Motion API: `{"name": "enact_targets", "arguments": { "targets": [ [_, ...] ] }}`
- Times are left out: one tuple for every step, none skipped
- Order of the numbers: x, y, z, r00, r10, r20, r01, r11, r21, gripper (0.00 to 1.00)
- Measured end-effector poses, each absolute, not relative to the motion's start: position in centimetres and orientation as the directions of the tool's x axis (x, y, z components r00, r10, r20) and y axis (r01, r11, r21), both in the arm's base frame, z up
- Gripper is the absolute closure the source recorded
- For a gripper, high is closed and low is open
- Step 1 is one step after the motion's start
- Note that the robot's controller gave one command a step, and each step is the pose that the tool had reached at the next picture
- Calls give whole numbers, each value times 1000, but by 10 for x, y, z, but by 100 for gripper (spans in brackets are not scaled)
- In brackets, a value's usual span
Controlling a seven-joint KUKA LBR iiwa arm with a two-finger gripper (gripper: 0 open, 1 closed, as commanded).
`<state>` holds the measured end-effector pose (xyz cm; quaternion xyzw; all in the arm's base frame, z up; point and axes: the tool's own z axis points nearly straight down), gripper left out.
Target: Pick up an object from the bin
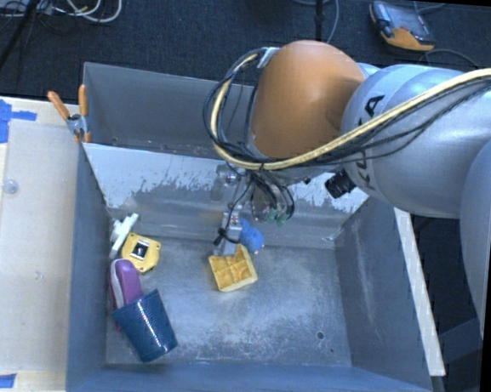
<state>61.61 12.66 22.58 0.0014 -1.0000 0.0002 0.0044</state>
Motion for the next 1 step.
{"name": "enact_targets", "arguments": {
  "targets": [
    [617,126,231,-1000,0,0,0,1000,1,0]
  ]
}}
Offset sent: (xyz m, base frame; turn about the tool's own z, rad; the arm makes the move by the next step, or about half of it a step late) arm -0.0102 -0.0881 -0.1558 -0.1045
